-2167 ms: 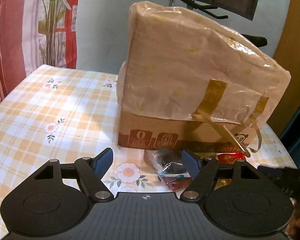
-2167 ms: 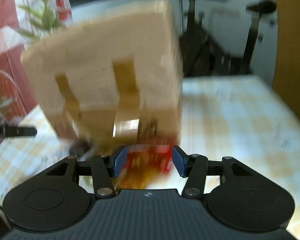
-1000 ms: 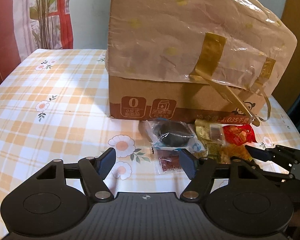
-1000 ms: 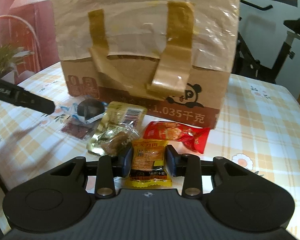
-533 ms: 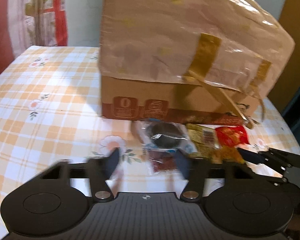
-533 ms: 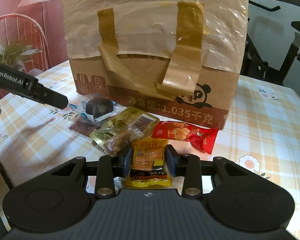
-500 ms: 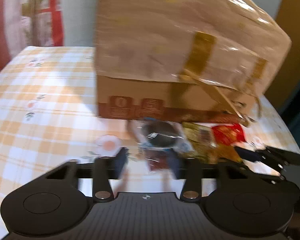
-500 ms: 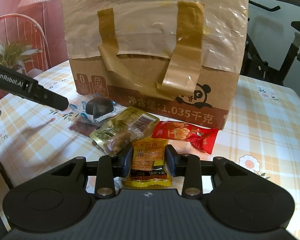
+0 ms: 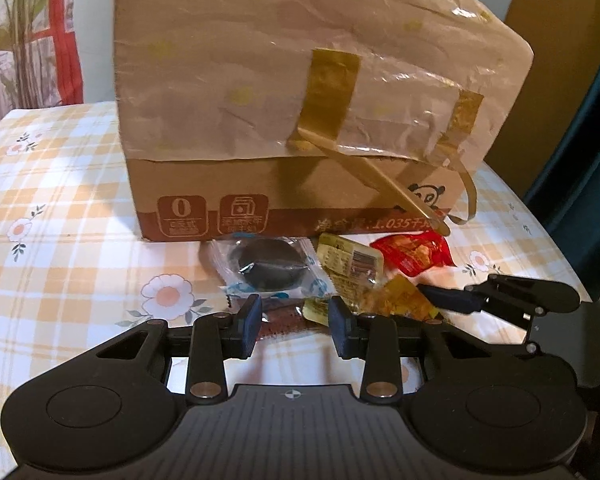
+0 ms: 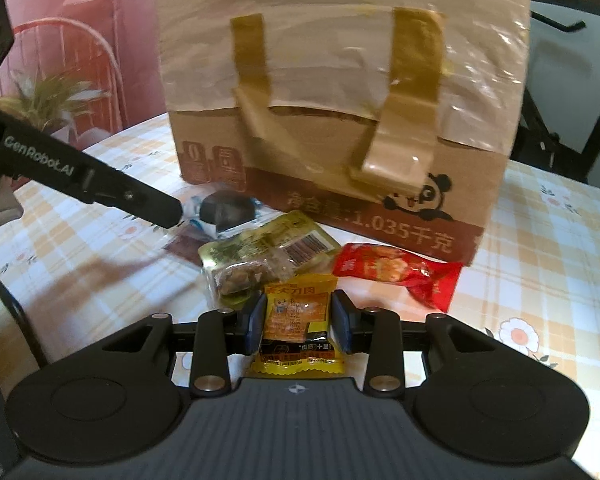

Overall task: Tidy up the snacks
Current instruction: 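Grasp the small clear packet with the left tool while the right tool grasps the orange-yellow packet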

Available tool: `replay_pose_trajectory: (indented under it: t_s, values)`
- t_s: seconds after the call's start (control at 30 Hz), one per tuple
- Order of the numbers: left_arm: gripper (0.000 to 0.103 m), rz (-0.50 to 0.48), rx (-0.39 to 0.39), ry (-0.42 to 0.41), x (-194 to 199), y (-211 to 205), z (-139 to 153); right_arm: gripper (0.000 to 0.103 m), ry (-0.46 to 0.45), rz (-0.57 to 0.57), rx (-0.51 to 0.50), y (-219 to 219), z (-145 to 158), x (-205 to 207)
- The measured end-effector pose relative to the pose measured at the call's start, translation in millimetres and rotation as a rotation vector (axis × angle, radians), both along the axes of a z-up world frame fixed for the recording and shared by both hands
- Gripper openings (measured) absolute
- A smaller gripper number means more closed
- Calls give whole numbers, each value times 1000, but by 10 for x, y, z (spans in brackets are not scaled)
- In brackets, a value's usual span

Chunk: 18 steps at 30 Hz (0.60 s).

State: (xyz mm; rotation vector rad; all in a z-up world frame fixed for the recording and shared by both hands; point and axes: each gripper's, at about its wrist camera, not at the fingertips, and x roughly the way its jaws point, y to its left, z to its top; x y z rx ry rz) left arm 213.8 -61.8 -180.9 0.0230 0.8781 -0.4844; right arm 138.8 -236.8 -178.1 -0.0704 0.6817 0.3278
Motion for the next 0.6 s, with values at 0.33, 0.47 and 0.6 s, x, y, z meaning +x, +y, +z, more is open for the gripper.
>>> replay_pose_trajectory:
  t_s: [0.33,0.47,0.6]
  values:
    - [39,-229,51,4,73,-399,5,37,-41,-119,33,-147,77,-82]
    - [39,-291,110,-16,51,-578,-52,37,-33,-104,31,-135,59,-57]
    - [39,-283,103,11,137,-620,-122,37,-19,-108,35,-146,30,-23]
